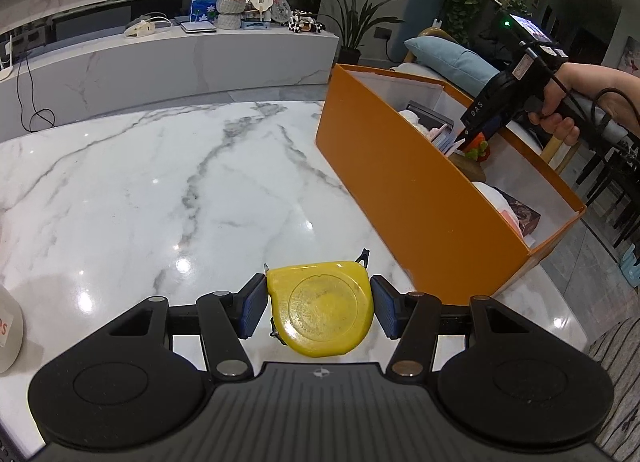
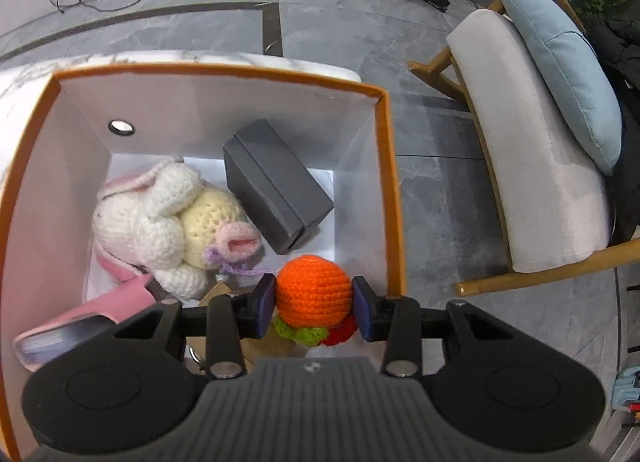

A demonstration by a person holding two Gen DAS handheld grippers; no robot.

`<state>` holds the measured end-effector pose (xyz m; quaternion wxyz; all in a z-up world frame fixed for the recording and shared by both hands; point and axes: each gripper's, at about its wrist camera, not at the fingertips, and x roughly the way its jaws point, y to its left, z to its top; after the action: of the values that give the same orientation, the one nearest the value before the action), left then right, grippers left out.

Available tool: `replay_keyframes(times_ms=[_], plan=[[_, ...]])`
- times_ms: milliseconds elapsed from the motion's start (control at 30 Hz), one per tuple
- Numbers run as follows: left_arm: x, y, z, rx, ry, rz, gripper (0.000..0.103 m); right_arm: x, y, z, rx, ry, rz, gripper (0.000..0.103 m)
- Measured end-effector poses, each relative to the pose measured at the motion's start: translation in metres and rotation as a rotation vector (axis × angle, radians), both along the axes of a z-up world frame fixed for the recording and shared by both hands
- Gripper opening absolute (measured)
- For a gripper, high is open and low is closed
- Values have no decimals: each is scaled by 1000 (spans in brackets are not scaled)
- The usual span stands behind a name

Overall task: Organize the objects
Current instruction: 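Carry the fruit plush into the orange box and open the right tool, then withdraw the right tool from the orange box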

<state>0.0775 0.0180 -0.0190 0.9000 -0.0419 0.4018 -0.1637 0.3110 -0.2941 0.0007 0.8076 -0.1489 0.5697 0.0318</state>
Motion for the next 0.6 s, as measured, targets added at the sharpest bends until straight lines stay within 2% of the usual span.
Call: replay_keyframes(times_ms=[333, 500, 600], plan=[[-3, 0, 1, -1, 0, -9, 65, -1, 4, 1, -17, -19, -29, 48], [-3, 0, 2, 0, -1, -7, 65, -20, -3, 20, 105, -79, -82, 48], [-3, 0, 5, -6, -5, -2, 65, -53, 2, 37, 206, -124, -47, 54]])
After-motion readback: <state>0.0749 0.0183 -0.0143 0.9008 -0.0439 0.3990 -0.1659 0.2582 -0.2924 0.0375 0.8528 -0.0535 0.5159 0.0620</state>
